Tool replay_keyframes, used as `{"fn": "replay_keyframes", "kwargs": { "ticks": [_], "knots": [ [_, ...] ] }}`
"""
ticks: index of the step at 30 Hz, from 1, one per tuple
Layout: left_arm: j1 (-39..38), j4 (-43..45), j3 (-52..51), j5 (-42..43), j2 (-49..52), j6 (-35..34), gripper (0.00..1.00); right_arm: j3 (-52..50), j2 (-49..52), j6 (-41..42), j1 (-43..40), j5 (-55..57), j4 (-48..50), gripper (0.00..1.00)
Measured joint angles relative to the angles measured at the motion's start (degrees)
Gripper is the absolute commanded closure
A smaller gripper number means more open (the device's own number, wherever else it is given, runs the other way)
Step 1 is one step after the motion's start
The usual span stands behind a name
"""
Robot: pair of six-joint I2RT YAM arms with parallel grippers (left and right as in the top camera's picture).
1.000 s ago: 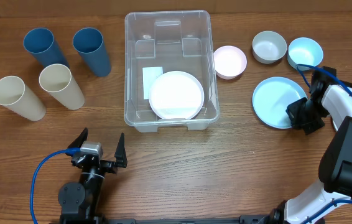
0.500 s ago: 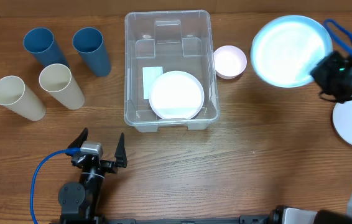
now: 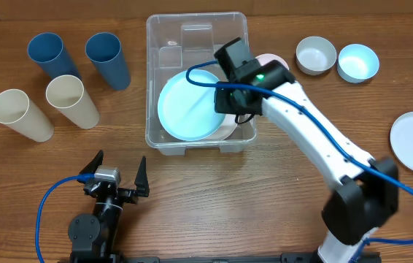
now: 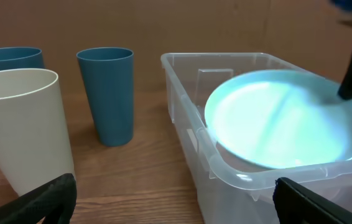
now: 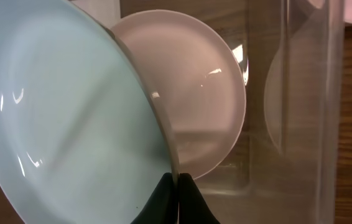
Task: Pack container
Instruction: 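Lift the light-blue plate and lower it onto the pink plate, then move the right gripper to the white plate at right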
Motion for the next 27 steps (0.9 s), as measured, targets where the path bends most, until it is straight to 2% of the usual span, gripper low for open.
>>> {"fn": "replay_keyframes", "kwargs": {
  "ticks": [5,6,7,9,10,17,20,23,27],
  "knots": [
    [0.0,0.0,0.0,0.0,0.0,0.0,0.00,0.0,1.0,0.2,-1.3,1.7,0.7,0.96],
    [0.0,0.0,0.0,0.0,0.0,0.0,0.00,0.0,1.2,0.4,-1.6,2.1,0.6,0.90],
    [0.0,0.0,0.0,0.0,0.0,0.0,0.00,0.0,1.4,0.5,-1.8,2.4,0.4,0.79],
    [0.0,0.0,0.0,0.0,0.0,0.0,0.00,0.0,2.2,1.2,-2.5,2.8,0.3,0.32],
    [0.0,0.0,0.0,0.0,0.0,0.0,0.00,0.0,2.5,1.2,-2.7,3.0,0.3,0.27],
    [0.0,0.0,0.0,0.0,0.0,0.0,0.00,0.0,2.7,-3.5,-2.8,3.3,-0.3,0.28],
    [0.0,0.0,0.0,0.0,0.0,0.0,0.00,1.4,2.7,-5.0,-2.8,3.1,-3.7,0.28],
    [0.0,0.0,0.0,0.0,0.0,0.0,0.00,6.6,2.6,-5.4,-2.8,2.6,-8.4,0.26],
    [0.0,0.0,0.0,0.0,0.0,0.0,0.00,21.8,1.2,-3.7,-4.1,3.6,-19.7,0.24]
  ]
}}
